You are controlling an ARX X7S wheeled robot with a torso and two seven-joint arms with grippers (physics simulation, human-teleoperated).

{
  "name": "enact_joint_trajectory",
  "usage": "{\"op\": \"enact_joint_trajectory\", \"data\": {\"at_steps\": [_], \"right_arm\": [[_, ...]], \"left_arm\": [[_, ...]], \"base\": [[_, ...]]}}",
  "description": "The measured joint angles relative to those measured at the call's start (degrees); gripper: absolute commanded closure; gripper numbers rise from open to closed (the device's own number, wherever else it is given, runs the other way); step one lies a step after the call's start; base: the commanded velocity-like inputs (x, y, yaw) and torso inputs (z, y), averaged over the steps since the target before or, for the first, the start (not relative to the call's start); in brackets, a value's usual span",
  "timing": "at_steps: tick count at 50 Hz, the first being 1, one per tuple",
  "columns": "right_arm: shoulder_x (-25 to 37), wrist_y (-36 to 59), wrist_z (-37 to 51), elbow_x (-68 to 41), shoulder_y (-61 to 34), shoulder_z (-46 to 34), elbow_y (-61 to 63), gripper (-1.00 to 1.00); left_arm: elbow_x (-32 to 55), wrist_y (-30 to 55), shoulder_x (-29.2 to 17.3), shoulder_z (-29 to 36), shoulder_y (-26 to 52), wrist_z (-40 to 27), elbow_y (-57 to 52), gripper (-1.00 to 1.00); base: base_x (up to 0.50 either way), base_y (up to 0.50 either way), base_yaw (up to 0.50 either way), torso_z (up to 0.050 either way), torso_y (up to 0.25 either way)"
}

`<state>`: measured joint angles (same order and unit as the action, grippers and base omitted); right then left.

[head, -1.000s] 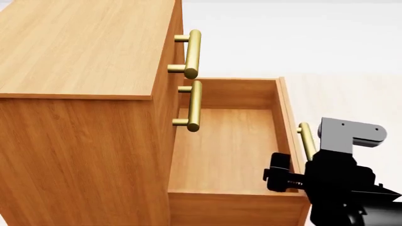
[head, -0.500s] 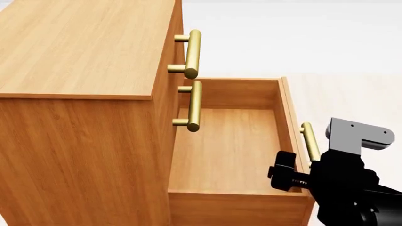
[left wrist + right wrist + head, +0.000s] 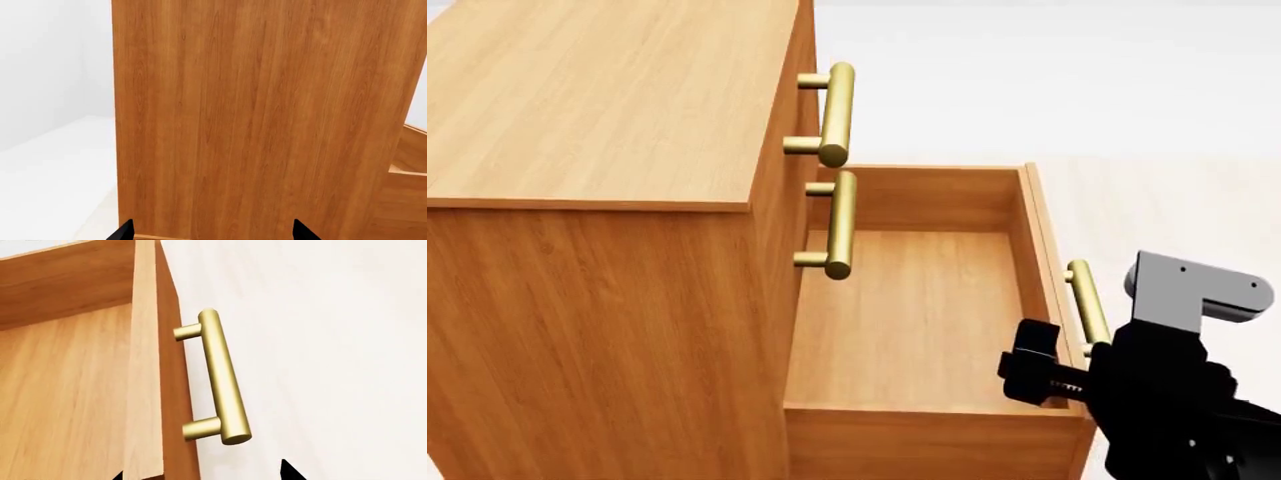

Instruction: Put the bowl in the bottom drawer of the cabinet and close it.

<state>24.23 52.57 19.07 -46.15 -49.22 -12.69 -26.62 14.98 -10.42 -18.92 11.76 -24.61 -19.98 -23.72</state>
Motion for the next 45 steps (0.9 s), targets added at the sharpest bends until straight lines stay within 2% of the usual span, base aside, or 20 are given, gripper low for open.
{"op": "enact_joint_trajectory", "data": {"at_steps": [14,29,45], "right_arm": [[0.49,3.44,1.25,1.82,1.75,1.09,7.79,-1.0],[1.47,6.95,-1.24,-1.61,2.59,2.47,16.21,-1.0],[4.04,8.4,2.9,-3.14,3.48,5.22,27.76,-1.0]], "left_arm": [[0.14,-0.15,-0.21,0.19,0.06,-0.26,0.05,-1.0],[0.28,-0.21,-0.48,0.4,0.06,-0.56,-0.03,-1.0],[0.12,-0.98,-0.84,0.77,-0.04,-0.51,0.07,-1.0]], "base": [[0.0,0.0,0.0,0.0,0.0],[0.0,0.0,0.0,0.0,0.0],[0.0,0.0,0.0,0.0,0.0]]}}
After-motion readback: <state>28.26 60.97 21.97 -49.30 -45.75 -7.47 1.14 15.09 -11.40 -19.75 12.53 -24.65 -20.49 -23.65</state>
